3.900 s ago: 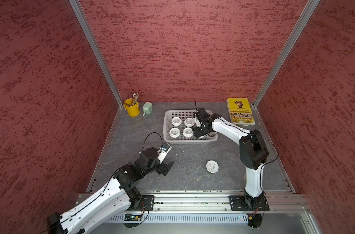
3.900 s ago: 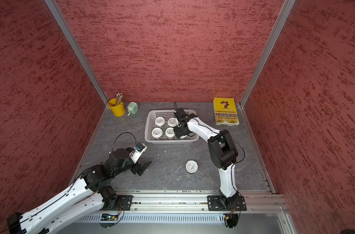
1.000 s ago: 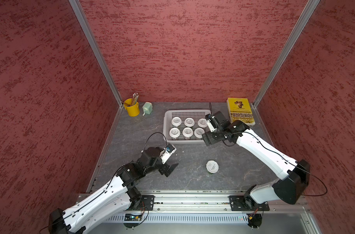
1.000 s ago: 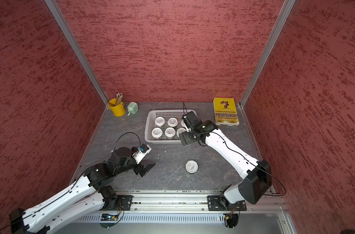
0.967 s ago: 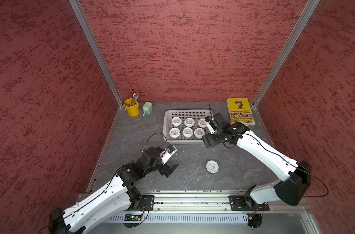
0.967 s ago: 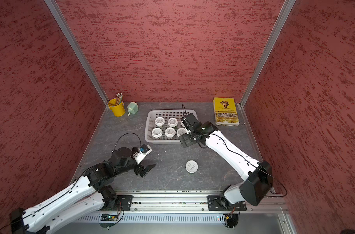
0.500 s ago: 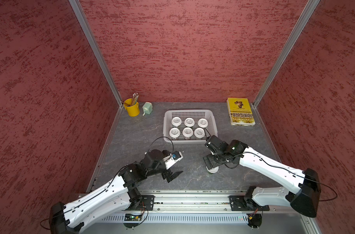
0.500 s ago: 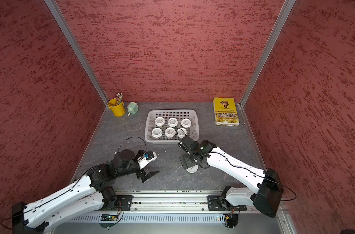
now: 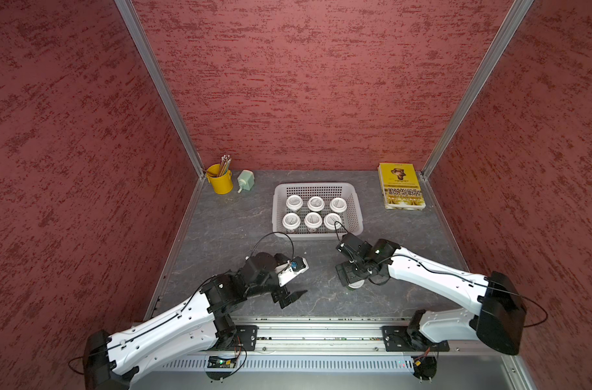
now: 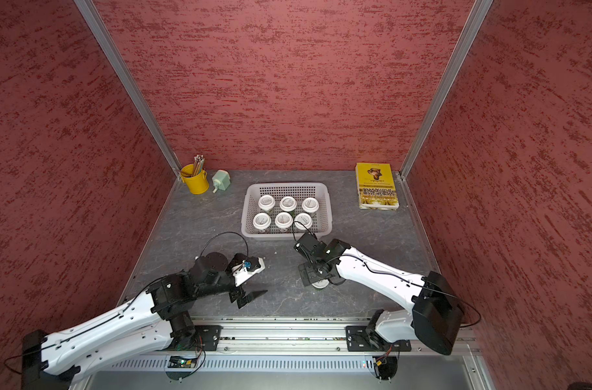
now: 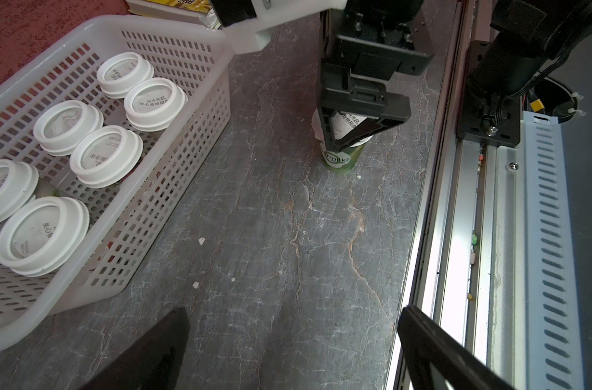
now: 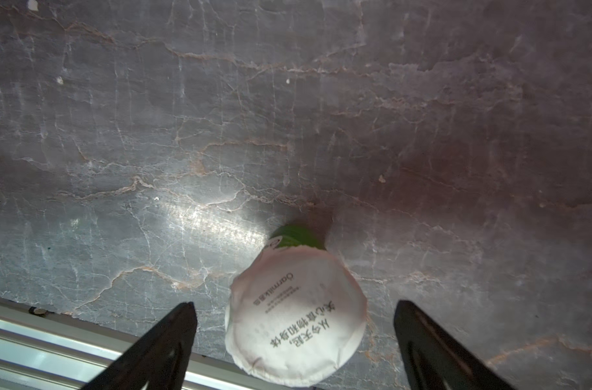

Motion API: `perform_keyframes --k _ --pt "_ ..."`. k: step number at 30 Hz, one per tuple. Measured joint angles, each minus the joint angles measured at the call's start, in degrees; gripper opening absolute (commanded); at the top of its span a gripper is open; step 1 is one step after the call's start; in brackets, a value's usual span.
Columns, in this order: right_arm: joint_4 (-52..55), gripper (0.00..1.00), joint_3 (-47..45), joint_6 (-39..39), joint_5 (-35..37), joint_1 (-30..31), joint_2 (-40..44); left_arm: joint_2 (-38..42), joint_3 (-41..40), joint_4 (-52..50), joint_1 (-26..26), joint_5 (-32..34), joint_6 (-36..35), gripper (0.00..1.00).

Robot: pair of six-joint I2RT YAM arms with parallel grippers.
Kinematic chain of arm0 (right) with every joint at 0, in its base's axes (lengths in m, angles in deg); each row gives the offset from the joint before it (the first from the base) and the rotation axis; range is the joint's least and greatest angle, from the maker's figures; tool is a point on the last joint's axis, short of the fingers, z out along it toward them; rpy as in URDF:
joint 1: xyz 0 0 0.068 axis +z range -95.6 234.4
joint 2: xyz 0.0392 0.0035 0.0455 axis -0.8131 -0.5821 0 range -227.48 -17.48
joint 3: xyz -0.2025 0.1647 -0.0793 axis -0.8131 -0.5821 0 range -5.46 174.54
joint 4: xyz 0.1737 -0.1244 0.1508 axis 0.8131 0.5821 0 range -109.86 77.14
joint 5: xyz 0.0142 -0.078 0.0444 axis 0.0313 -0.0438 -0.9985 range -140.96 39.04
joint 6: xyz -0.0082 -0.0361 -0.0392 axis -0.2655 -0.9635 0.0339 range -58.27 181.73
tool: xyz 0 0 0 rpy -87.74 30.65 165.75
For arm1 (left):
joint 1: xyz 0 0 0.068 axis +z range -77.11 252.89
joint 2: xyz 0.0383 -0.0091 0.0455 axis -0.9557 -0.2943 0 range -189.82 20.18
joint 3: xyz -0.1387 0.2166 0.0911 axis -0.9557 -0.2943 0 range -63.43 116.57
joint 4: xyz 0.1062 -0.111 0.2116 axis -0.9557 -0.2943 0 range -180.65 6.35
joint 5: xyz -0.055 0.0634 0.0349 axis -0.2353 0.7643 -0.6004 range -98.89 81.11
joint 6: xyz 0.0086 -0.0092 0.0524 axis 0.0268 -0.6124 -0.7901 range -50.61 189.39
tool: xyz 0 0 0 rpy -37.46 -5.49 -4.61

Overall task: Put the yogurt in the basket
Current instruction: Pick up the yogurt from the center of the board.

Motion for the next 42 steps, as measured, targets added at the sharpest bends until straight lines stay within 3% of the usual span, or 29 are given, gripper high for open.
perform_keyframes --k 42 --pt "-3.8 0.89 -4.66 2.16 -0.31 0.02 -1.92 -2.27 -0.15 -0.35 -0.28 1.68 -0.22 1.0"
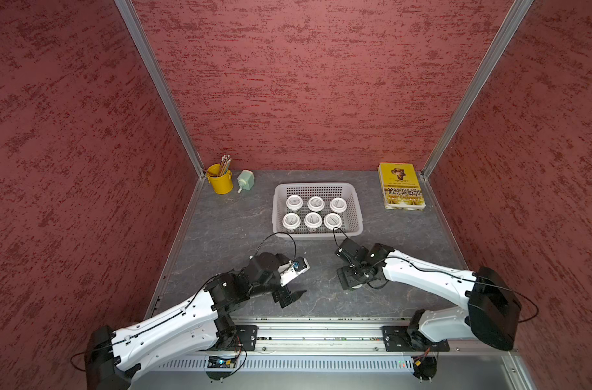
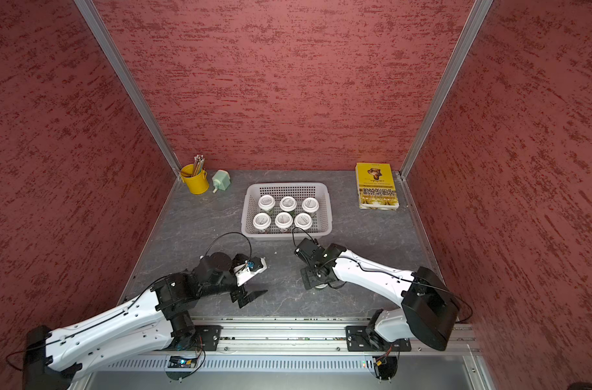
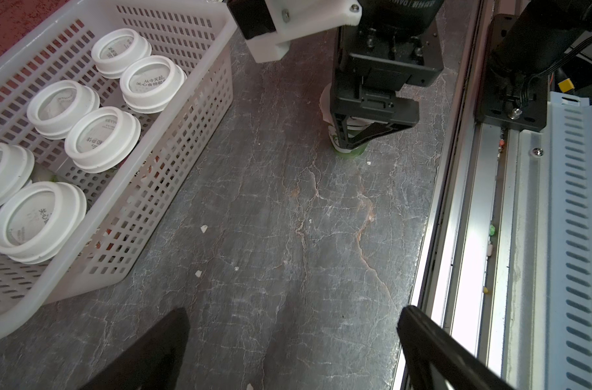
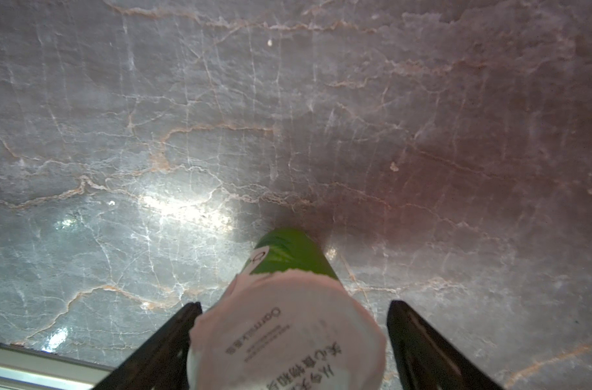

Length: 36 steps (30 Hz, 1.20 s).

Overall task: Put the yogurt in the basket
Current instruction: Pick up the yogurt from the center of the board.

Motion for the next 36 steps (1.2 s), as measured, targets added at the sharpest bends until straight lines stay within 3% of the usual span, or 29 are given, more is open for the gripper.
perform_keyframes --k 13,17,28,36 --pt "0.37 0.81 0.02 0.26 0.04 0.0 0.17 -0.31 -0.07 0.0 0.0 0.24 -0.28 1.0" --pt "0.72 0.71 0.02 0.28 0.09 0.0 0.31 -0.31 -0.07 0.0 0.0 0.39 -0.44 1.0" --pt "2.82 0.72 1.88 0.09 0.66 0.02 0.31 -0.31 -0.09 -0.02 -0.13 0.57 -0.59 1.0" --pt "8.31 0.73 10.95 -2.45 3.8 -0.39 1.29 -0.31 -0.11 -0.02 -0.22 0.57 -0.85 1.0"
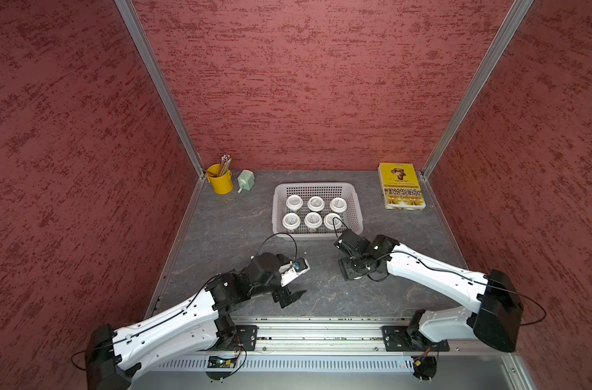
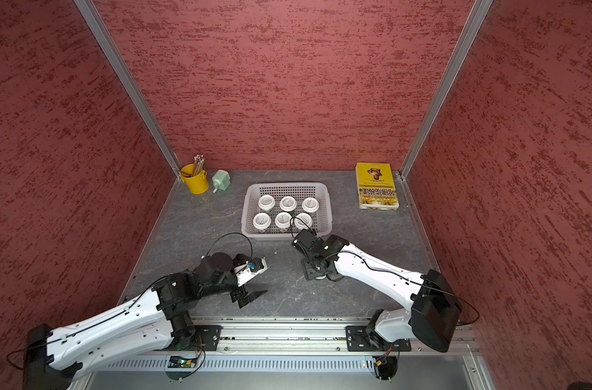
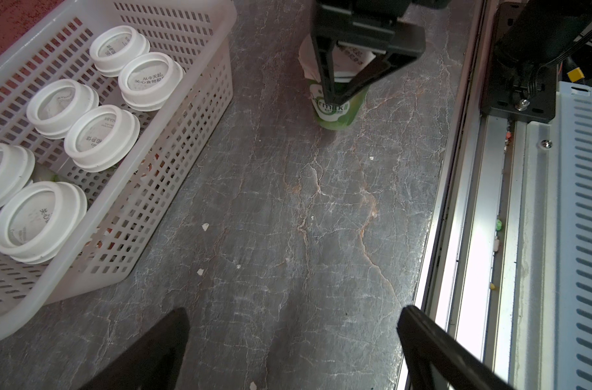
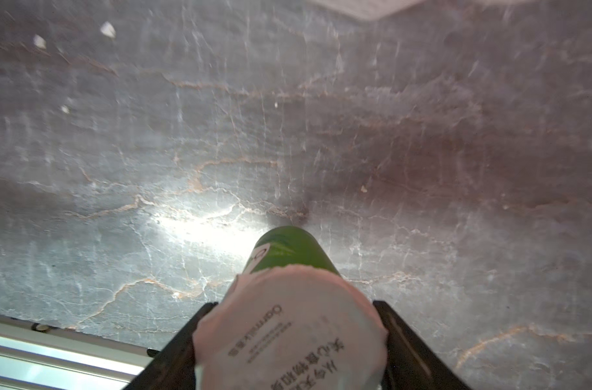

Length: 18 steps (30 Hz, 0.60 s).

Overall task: Put the yogurt in the basket
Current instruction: Pick up the yogurt from the center of the board.

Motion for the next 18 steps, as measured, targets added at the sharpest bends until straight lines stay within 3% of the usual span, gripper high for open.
perform_keyframes --k 10,18 --pt "5.14 0.73 12.79 -7.3 2.49 -3.96 0.11 0.02 -0.04 0.0 -0.04 0.0 0.0 1.0" --pt "5.79 0.73 21.81 -14.75 2.21 -9.81 -5.01 0.52 -0.04 0.02 -0.04 -0.02 0.02 1.0"
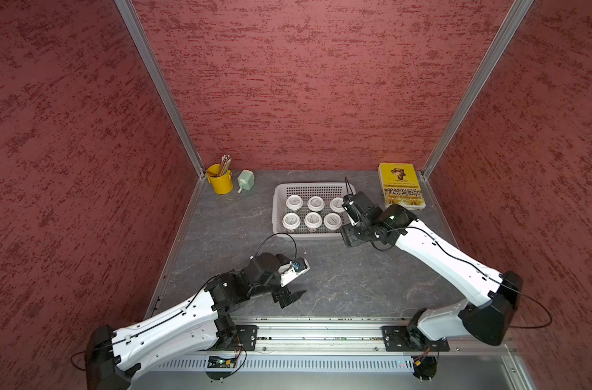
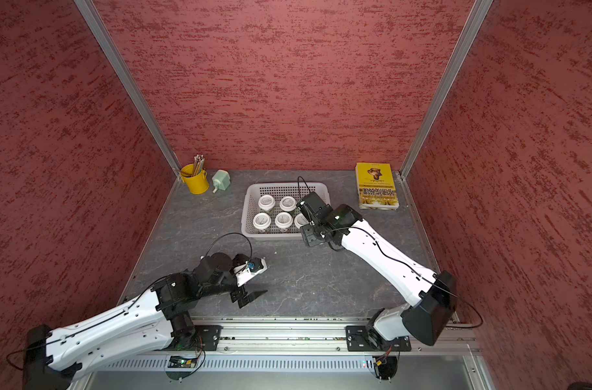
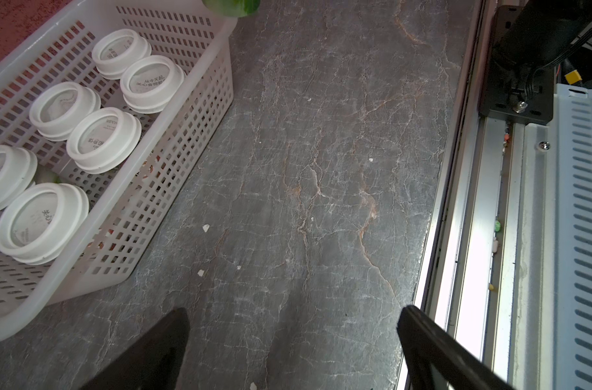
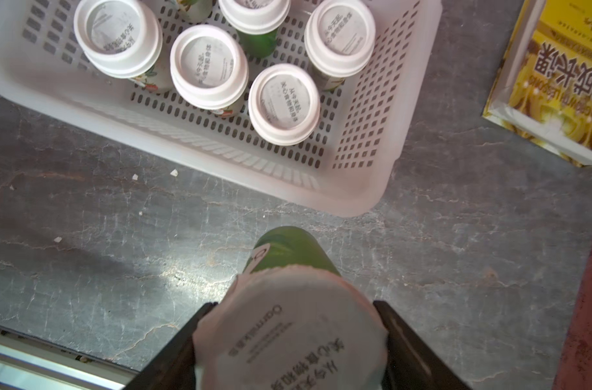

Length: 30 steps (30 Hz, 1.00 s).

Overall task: Put the yogurt in the basket
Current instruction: Pick up the yogurt from the center of the board, then place the yogurt in the basket.

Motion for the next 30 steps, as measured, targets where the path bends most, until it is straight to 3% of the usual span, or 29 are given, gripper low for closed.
perform_keyframes --k 10,30 --pt "-1.46 0.73 6.62 -7.48 -1.14 -6.69 -8.79 0.04 -0.26 -0.02 0.0 0.02 -0.02 1.0" --pt "-8.59 0.73 8.33 -13.49 -3.93 -10.73 -17.9 -0.9 -0.44 -0.04 -0.07 0.52 -0.44 1.0"
